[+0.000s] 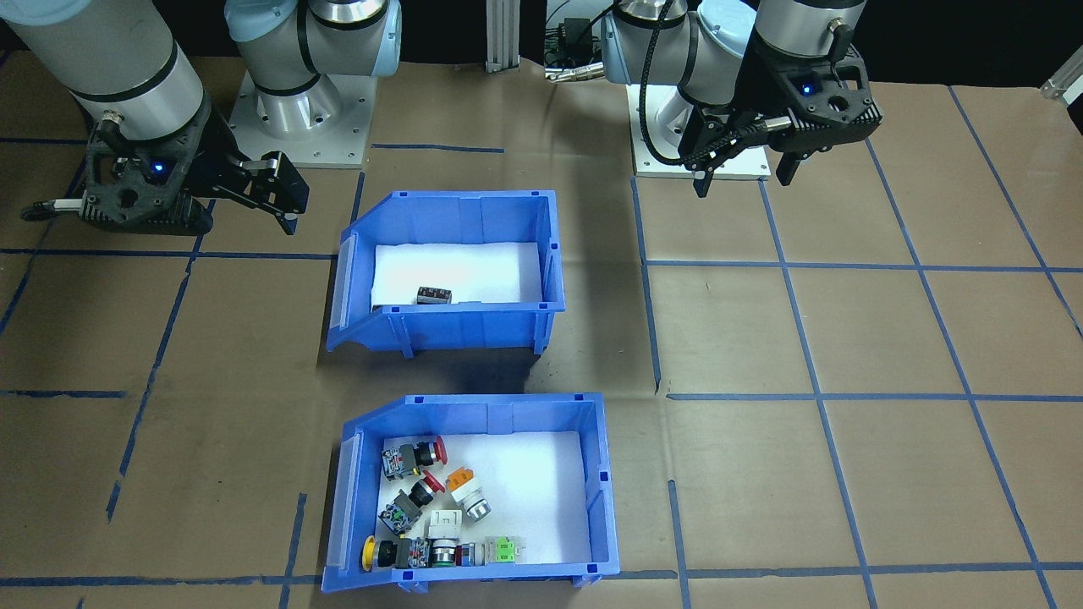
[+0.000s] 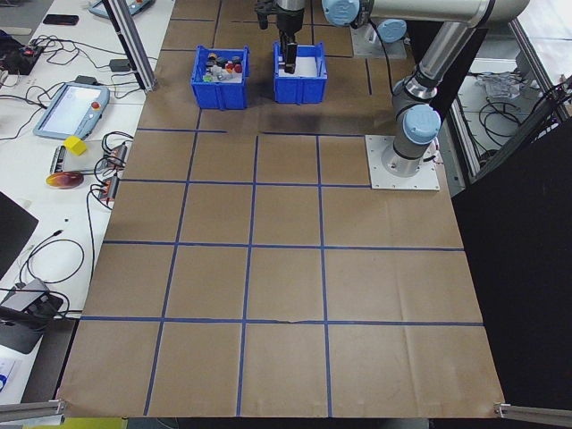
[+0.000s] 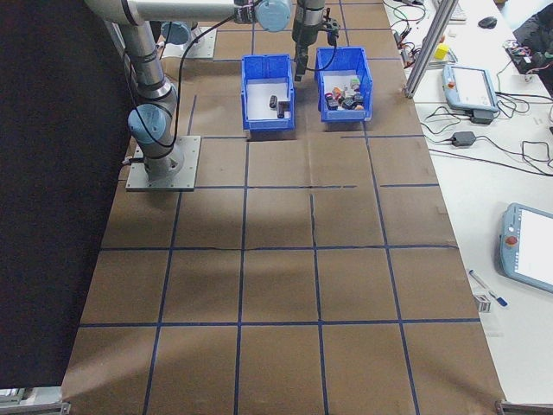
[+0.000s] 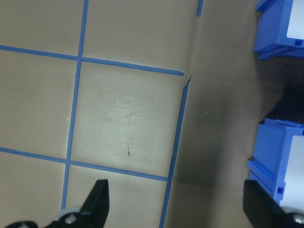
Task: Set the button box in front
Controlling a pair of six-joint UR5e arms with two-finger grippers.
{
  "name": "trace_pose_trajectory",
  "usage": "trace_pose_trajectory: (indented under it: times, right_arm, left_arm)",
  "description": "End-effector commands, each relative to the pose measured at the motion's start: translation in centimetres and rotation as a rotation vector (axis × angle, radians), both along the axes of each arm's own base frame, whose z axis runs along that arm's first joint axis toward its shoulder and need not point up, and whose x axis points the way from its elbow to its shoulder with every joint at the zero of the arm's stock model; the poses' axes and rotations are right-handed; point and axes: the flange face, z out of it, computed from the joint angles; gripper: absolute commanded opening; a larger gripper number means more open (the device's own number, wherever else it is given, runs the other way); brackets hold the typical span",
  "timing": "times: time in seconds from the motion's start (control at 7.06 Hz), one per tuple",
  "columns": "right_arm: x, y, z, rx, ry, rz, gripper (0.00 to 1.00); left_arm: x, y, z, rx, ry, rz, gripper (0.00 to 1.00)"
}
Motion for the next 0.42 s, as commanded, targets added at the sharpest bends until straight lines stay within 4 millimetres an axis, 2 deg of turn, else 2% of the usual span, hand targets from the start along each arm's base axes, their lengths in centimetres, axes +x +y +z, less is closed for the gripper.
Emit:
trace_pose_trajectory:
  times: [0.0,0.28]
  right_arm:
    - [-0.02,0.06,0.03,0.001,0.002,0.000,1.00]
    - [-0.03,0.07,0.02,0.002,0.003,0.000,1.00]
  left_arm:
    - [-0.01,-0.03,0.04,-0.003,0.000,-0.012,1.00]
    - [-0.01,0.11,-0.05,0.004,0.001,-0.003,1.00]
